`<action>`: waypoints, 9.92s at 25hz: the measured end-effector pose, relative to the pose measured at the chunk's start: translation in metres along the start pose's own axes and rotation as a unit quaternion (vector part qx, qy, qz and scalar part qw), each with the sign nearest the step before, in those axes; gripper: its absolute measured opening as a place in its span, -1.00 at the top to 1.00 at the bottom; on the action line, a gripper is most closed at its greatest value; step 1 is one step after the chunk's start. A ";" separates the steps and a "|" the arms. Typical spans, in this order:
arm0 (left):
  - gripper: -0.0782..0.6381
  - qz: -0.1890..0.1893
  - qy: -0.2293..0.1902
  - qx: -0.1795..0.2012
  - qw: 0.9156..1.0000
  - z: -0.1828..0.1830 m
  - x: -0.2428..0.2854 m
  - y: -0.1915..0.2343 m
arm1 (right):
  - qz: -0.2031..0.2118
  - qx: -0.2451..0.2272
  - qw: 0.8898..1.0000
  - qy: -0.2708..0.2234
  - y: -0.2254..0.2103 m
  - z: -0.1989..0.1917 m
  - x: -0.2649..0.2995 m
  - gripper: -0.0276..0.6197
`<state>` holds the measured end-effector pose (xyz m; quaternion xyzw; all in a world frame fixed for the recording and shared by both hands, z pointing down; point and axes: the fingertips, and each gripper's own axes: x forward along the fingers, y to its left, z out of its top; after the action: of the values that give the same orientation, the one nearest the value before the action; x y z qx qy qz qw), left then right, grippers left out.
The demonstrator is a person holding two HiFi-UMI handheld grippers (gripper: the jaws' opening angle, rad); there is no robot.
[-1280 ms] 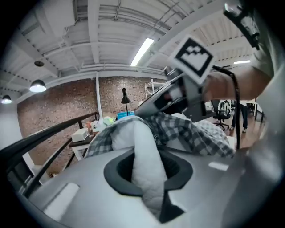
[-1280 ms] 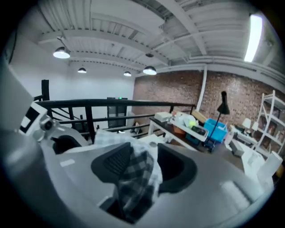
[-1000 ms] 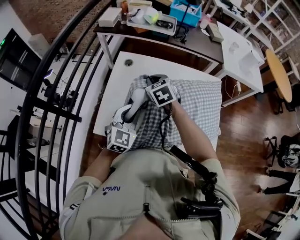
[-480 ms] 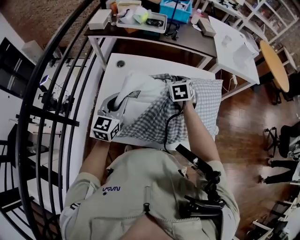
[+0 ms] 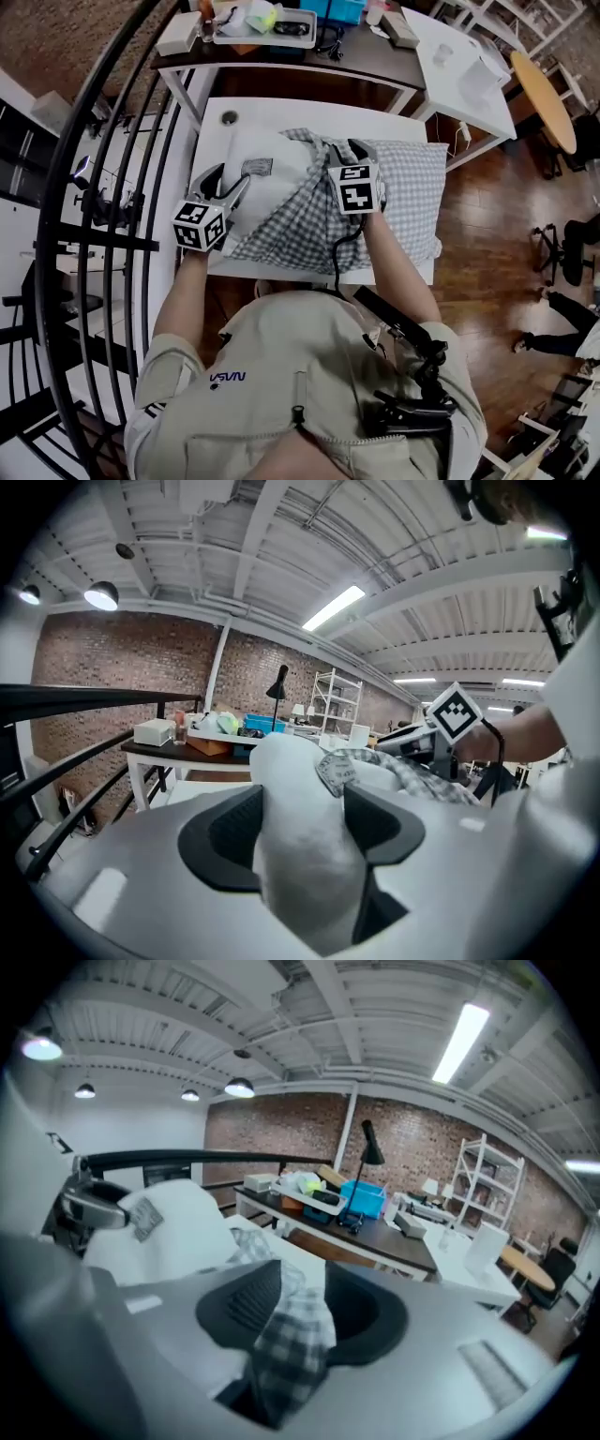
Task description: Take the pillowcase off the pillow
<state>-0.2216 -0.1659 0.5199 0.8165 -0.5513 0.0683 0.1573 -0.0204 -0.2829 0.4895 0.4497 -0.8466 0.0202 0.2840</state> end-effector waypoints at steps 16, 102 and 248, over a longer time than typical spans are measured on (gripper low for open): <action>0.09 -0.128 0.149 -0.077 0.977 -0.131 -0.054 -0.048 | 0.247 -0.023 0.961 0.124 0.260 -0.106 -0.099 0.25; -0.35 -0.095 0.223 -0.002 0.970 -0.051 0.100 -0.011 | 0.255 0.047 0.932 0.251 0.113 -0.205 -0.136 0.85; 0.72 -0.184 -0.006 0.116 0.976 0.061 0.018 -0.130 | -0.140 -0.021 0.981 0.131 -0.199 -0.067 -0.009 0.83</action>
<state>-0.0985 -0.1570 0.4440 0.9169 -0.3811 0.0974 0.0680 0.1684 -0.3751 0.4976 0.5510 -0.7312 0.0206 0.4017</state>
